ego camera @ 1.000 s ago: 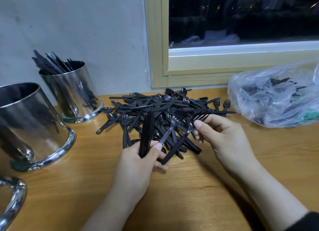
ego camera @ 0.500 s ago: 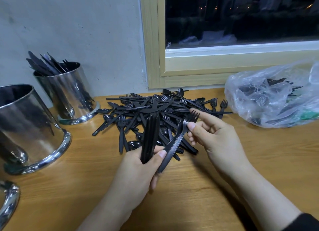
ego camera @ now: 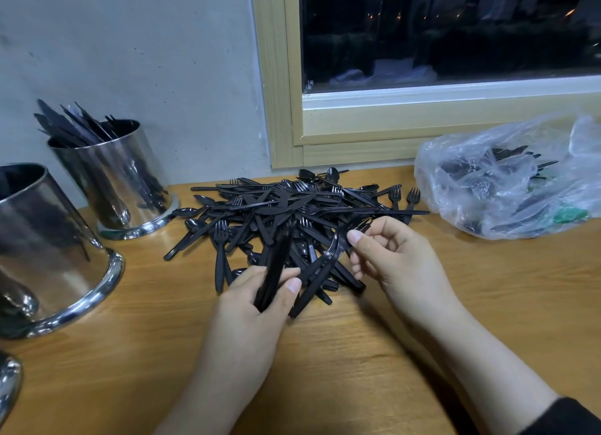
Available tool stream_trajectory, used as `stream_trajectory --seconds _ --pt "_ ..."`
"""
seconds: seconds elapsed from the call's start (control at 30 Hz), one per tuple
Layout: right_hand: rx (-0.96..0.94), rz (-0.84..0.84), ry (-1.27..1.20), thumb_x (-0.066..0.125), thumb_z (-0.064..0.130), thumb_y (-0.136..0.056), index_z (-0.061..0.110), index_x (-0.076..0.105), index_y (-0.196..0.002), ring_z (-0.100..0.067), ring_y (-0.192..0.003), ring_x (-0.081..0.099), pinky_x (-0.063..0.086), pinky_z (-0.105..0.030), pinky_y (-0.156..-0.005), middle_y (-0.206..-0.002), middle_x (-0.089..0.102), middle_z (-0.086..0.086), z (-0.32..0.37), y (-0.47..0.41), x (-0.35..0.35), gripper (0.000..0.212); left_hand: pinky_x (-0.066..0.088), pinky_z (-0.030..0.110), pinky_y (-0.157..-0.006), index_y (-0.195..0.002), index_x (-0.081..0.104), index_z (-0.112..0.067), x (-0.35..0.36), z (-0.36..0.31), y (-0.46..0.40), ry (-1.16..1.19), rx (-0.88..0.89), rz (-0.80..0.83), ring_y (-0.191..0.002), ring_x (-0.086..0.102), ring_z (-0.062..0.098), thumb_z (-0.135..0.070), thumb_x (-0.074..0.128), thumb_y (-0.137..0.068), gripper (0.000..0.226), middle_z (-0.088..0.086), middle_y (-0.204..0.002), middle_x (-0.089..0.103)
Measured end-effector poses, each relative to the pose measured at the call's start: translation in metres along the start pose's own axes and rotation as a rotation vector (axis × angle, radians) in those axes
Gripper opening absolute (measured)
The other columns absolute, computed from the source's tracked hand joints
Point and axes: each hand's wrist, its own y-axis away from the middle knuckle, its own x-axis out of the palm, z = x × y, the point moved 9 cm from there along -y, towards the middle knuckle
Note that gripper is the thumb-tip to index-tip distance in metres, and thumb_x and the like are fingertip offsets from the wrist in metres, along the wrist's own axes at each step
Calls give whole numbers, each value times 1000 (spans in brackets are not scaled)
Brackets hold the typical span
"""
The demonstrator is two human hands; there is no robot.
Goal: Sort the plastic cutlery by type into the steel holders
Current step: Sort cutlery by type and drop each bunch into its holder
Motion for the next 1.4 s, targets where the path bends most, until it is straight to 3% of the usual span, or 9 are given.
stream_trajectory --seconds 0.17,0.27,0.37,0.5,0.67,0.8,1.0,1.2,1.4 --pt "-28 0 -3 66 14 -94 9 55 -83 -18 -57 55 49 -25 -59 -63 62 -8 2 0 1 17 36 10 -49 -76 72 -35 17 8 1 -63 -41 182 -47 48 1 -44 62 -95 24 -13 -52 55" --pt "-45 10 19 68 19 -91 10 57 -83 -18 -58 57 50 -27 -61 -64 63 -8 5 1 3 17 32 14 -46 -72 67 -21 24 10 2 -52 -55 212 -45 39 7 -41 61 -97 33 -10 -48 48" --pt "-87 -69 10 65 23 -91 5 63 -88 -15 -59 57 51 -23 -60 -67 65 -8 10 -4 -10 18 33 18 -48 -70 62 -23 21 15 -4 1 -84 164 -47 37 10 -39 55 -100 35 -10 -51 42" --pt "-179 -240 422 64 19 -97 19 69 -91 -6 -62 57 45 -22 -66 -72 67 6 8 -25 -56 8 40 33 -55 -71 59 -17 10 24 -13 60 -96 83 -50 43 16 -39 53 -101 37 -2 -54 48" --pt "-56 22 951 71 31 -91 32 66 -107 0 -87 59 49 -22 -83 -97 66 10 -22 -47 -64 17 41 38 -58 -78 61 -20 4 28 -21 124 -79 3 -55 46 18 -37 54 -101 29 0 -59 52" --pt "14 45 1008 71 43 -89 33 63 -119 -1 -87 60 46 -27 -79 -93 65 13 -24 -50 -57 33 41 39 -61 -84 68 -45 5 29 -25 185 -92 -21 -58 46 17 -38 57 -100 21 -5 -59 48" --pt "33 -21 1077 72 31 -91 27 63 -133 -15 -105 62 42 -23 -87 -113 71 2 -32 -52 -52 43 37 41 -60 -85 70 -46 3 35 -27 213 -118 -44 -54 40 19 -42 60 -97 16 -4 -55 42" --pt "-34 -246 1002 66 19 -91 19 74 -115 -21 -104 65 46 -28 -89 -109 74 -4 -8 -55 -80 26 38 37 -54 -83 70 -41 -4 33 -27 218 -90 -91 -53 42 17 -38 58 -98 19 -2 -58 48" --pt "-330 -441 903 57 14 -97 14 72 -105 -20 -90 57 38 -26 -81 -99 59 -2 30 -48 -95 17 36 31 -45 -71 60 -15 -19 29 -30 169 -51 -193 -46 41 12 -32 56 -102 35 -2 -55 48"
